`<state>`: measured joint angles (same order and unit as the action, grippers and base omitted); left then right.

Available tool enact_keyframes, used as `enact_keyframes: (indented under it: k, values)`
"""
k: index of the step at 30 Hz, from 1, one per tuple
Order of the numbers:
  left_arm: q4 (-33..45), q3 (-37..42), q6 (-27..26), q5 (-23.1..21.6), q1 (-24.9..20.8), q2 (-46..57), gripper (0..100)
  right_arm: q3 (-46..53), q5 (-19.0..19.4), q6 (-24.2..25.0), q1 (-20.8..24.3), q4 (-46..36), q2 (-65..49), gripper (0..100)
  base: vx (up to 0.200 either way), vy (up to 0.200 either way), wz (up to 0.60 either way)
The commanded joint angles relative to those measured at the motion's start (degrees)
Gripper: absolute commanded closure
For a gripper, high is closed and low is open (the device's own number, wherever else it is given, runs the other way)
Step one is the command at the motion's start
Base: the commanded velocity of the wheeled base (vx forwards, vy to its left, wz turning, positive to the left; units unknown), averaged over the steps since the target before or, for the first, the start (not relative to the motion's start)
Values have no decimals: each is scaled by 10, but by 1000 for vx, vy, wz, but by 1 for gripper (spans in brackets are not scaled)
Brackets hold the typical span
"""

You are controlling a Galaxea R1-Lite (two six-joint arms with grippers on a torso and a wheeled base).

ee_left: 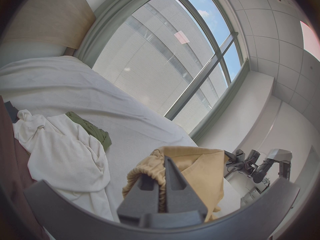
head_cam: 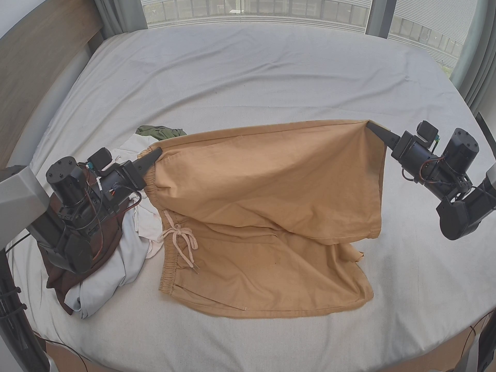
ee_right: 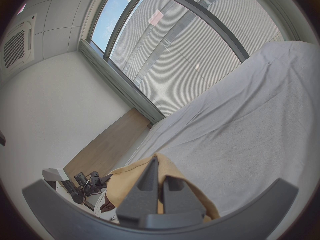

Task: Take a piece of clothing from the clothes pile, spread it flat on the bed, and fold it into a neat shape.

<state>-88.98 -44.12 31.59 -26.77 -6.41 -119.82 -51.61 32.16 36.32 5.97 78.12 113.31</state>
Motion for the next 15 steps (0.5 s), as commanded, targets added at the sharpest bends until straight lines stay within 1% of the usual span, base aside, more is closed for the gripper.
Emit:
enact_keyframes:
  k: [1, 7, 10, 15]
  values:
    - [-1, -45, 4, 16, -6, -51, 100, -49, 0, 2, -3, -19, 34, 100, 0, 0, 0]
    - [-1, -91, 25, 36, -11, -87, 100, -99, 1, 2, -10, -34, 79, 100, 0, 0, 0]
    - [-1, -108, 38, 37, -12, -96, 100, -123, 1, 2, -13, -36, 104, 100, 0, 0, 0]
    - [-1, -134, 43, 47, -13, -118, 100, -159, 1, 3, -15, -38, 133, 100, 0, 0, 0]
